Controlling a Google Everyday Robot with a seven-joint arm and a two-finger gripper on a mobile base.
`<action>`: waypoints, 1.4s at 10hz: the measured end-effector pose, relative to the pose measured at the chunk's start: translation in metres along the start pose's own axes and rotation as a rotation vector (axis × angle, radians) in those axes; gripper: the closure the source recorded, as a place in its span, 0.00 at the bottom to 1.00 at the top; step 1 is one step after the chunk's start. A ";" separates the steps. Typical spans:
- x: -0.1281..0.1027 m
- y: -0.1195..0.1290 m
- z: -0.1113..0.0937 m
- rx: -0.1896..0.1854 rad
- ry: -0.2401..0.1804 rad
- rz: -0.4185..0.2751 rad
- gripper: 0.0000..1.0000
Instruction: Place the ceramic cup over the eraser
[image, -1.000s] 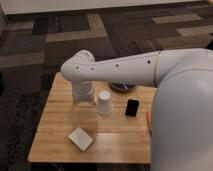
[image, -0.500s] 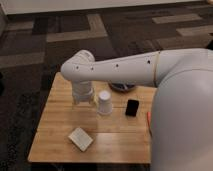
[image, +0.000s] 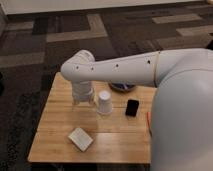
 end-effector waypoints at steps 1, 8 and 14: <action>0.000 -0.001 0.000 -0.002 0.000 0.004 0.35; -0.003 -0.029 -0.002 -0.027 -0.004 0.078 0.35; -0.020 -0.070 -0.011 -0.005 0.003 0.116 0.35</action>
